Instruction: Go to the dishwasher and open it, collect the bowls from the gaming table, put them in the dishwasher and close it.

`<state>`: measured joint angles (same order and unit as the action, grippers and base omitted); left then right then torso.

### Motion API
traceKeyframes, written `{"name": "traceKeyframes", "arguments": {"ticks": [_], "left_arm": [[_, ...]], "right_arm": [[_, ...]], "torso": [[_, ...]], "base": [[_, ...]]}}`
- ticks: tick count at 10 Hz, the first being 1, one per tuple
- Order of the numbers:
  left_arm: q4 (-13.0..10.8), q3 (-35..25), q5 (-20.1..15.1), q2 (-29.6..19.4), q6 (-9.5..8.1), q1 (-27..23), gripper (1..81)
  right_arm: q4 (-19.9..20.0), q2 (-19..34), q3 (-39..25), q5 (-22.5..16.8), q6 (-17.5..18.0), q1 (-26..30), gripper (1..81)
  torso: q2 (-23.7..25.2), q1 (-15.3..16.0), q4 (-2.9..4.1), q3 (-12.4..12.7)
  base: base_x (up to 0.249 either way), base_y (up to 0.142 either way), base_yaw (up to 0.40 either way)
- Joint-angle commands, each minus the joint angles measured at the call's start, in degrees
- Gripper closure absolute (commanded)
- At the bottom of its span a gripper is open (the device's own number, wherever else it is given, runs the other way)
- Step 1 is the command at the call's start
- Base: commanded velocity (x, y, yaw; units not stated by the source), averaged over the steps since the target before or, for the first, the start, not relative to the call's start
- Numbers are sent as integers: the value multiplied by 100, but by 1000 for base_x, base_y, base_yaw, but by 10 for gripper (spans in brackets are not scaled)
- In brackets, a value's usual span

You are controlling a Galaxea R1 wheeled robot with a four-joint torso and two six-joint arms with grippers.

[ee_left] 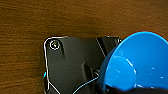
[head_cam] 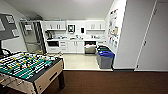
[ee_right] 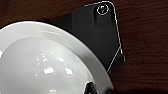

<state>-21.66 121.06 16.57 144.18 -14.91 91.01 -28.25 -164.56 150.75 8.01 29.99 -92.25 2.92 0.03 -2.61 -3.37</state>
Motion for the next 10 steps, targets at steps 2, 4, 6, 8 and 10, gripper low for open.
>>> {"name": "traceKeyframes", "arguments": {"ticks": [2,4,6,8,10], "left_arm": [[-93,-65,-145,-196,23,-237,811],[-93,-65,-145,-196,14,-229,811],[-93,-65,-145,-196,23,-229,811],[-93,-65,-127,-196,14,-229,811],[-93,-65,-127,-196,23,-229,811]], "right_arm": [[-49,79,-12,-194,-11,219,811],[-49,79,-12,-194,-11,211,811],[-49,79,-12,-194,-11,219,811],[-49,79,-3,-194,-11,219,811],[-49,79,6,-194,-11,211,811]], "torso": [[0,-2,0,0],[0,-2,0,0],[-2,0,0,-2],[-5,7,0,-2],[2,-3,0,0]], "base": [[191,-94,0],[191,-93,0],[187,-45,0],[178,0,0],[177,0,0]]}}
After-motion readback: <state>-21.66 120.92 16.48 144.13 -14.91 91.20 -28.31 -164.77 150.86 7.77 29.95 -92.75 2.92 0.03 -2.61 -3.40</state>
